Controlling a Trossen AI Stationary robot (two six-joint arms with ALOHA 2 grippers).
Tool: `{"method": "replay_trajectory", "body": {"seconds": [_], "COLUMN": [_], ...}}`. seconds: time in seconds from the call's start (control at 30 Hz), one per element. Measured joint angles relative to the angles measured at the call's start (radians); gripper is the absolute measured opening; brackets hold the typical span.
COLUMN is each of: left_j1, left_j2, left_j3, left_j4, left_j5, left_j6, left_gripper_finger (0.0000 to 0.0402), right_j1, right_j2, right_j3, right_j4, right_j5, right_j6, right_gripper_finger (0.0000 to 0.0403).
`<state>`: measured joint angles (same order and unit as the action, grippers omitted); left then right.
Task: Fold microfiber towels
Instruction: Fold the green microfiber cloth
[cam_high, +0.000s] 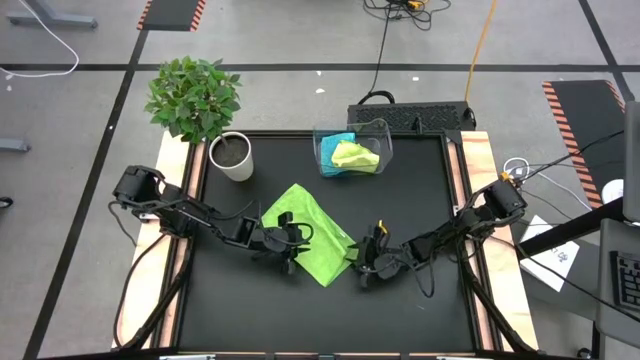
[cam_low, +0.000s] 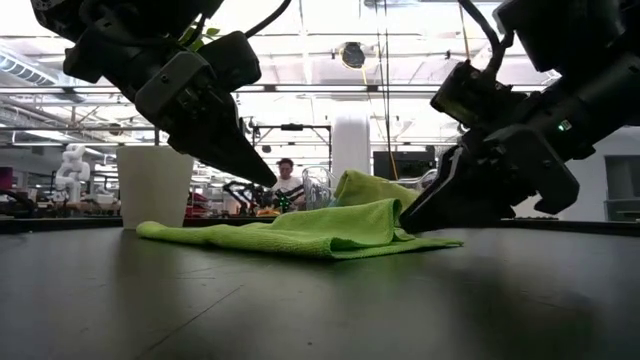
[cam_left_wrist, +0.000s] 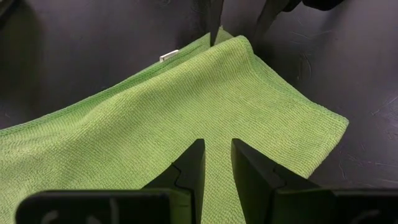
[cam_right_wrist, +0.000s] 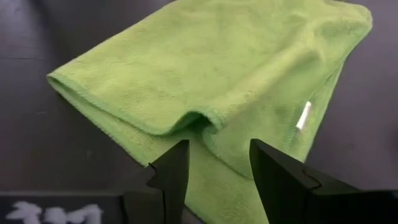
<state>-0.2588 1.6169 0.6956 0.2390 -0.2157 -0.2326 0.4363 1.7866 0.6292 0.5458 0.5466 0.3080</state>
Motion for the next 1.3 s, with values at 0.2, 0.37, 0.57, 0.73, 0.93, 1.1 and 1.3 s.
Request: {"method": "replay_trajectory", "body": {"seconds": [0.2,0.37,0.57,0.73,0.93,1.1,1.3], "left_j1": [0.000,0.000,-0.002,-0.009,-0.019,-0.021,-0.026], "left_j2": [0.000,0.000,0.000,0.000,0.000,0.000,0.000], "left_j3": [0.000,0.000,0.001,0.001,0.001,0.001,0.001], "left_j4": [0.001,0.000,-0.003,-0.005,-0.007,-0.013,-0.024], "left_j5": [0.000,0.001,0.002,0.006,0.007,0.006,0.006], "left_j6": [0.017,0.018,0.019,0.020,0.020,0.021,0.020], "left_gripper_finger": [0.0081,0.0081,0.0081,0.0081,0.0081,0.0081,0.0081], "right_j1": [0.002,-0.001,-0.014,-0.014,-0.018,-0.022,-0.042], "right_j2": [0.032,0.103,0.131,0.126,0.126,0.126,0.125], "right_j3": [0.006,0.072,0.113,0.112,0.122,0.148,0.148], "right_j4": [0.011,0.018,0.001,0.010,0.015,0.017,-0.025], "right_j5": [-0.001,0.008,0.035,0.036,0.036,0.040,0.060], "right_j6": [0.002,-0.026,-0.045,-0.059,-0.070,-0.117,-0.121], "right_gripper_finger": [0.0162,0.0162,0.0162,0.0162,0.0162,0.0162,0.0154]}}
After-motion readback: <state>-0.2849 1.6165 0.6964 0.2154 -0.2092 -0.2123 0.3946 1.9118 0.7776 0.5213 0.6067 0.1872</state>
